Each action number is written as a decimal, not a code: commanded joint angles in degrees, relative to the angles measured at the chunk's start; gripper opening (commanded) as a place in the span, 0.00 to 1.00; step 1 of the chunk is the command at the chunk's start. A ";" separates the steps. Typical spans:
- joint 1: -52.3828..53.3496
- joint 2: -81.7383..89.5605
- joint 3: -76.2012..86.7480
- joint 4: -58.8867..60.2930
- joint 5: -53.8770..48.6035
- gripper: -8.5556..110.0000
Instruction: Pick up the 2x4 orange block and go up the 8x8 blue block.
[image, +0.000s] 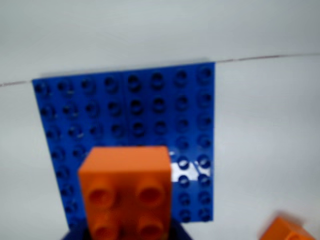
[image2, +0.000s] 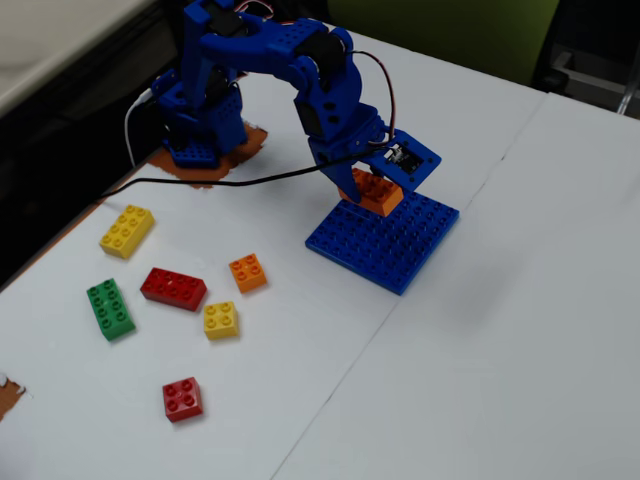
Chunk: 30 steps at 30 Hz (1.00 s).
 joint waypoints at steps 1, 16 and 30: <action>-0.09 0.79 -2.81 -0.18 0.62 0.08; -0.53 0.79 -2.72 0.18 0.97 0.08; -0.97 0.79 -2.46 0.44 1.05 0.08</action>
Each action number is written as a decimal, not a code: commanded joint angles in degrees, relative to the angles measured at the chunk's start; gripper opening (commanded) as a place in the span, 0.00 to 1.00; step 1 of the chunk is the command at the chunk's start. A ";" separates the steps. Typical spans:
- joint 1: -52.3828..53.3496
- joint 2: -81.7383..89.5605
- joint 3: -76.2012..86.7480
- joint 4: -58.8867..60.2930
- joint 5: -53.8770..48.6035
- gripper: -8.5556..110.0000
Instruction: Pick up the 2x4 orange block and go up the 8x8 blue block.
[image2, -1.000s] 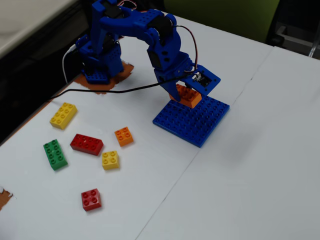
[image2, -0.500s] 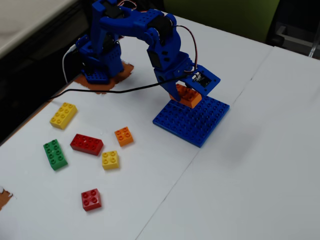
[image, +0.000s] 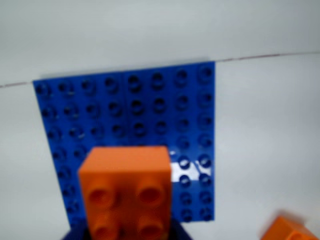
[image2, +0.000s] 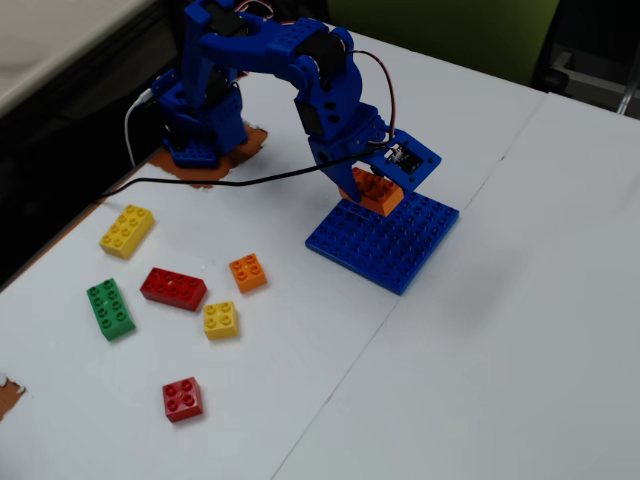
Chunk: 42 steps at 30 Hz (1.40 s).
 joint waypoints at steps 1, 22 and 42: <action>-0.70 0.79 -2.46 0.44 0.44 0.08; -0.53 0.79 -1.85 0.97 0.26 0.08; -0.62 1.05 -2.11 1.49 0.00 0.08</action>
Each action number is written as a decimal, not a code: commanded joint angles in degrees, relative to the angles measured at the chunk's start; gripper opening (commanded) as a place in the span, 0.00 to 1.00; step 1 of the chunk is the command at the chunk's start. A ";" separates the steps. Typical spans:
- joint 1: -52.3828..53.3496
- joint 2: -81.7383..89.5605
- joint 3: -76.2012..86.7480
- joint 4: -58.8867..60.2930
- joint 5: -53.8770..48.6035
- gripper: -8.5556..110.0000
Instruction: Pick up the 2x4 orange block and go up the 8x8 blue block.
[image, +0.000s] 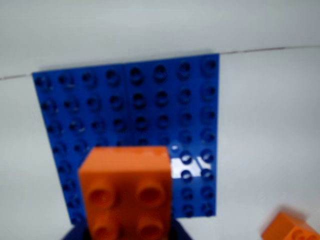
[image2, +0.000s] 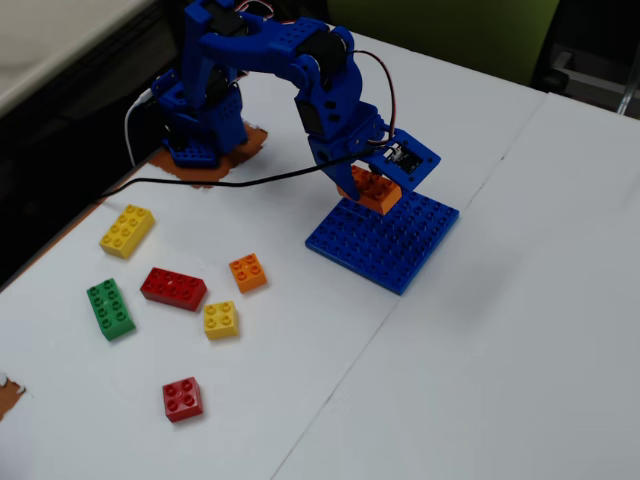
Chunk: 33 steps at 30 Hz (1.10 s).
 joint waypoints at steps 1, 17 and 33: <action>-0.35 1.05 -2.11 0.18 0.09 0.08; -0.44 1.14 -2.46 0.00 0.09 0.08; -0.44 1.58 -1.58 0.79 -0.26 0.08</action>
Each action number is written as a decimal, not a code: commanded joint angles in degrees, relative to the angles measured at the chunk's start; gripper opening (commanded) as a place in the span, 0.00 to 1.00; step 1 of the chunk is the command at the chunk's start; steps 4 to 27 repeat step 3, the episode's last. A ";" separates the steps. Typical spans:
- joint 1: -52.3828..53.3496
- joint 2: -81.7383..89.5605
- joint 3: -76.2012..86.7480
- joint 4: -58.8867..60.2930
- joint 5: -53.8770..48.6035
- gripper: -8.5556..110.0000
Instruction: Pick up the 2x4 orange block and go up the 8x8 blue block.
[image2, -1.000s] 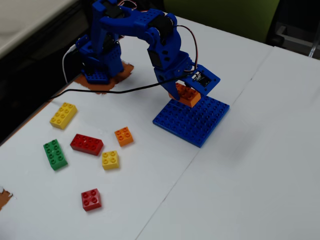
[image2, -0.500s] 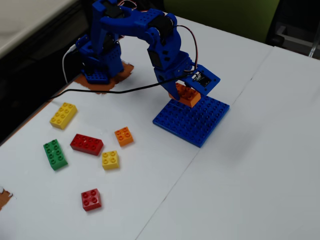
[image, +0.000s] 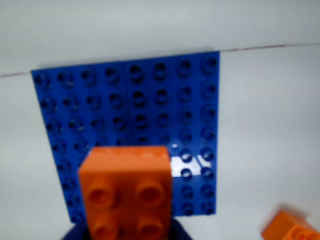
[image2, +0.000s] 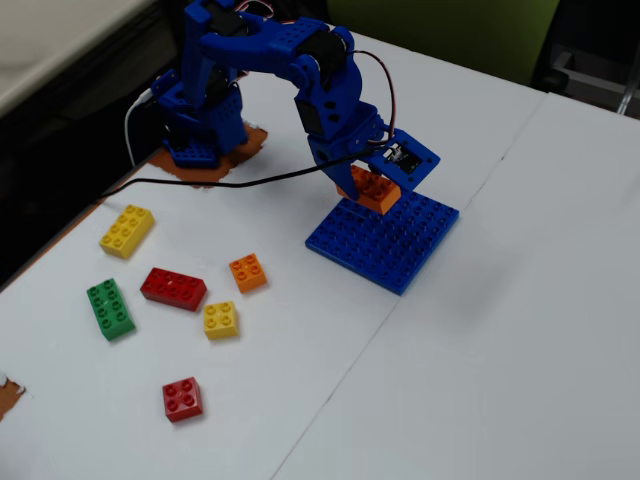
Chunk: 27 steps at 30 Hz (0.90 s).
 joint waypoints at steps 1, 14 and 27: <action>-0.35 1.58 -1.58 0.44 -0.26 0.08; -0.26 1.58 -1.58 0.26 -0.26 0.08; -0.26 1.58 -1.58 0.26 -0.26 0.08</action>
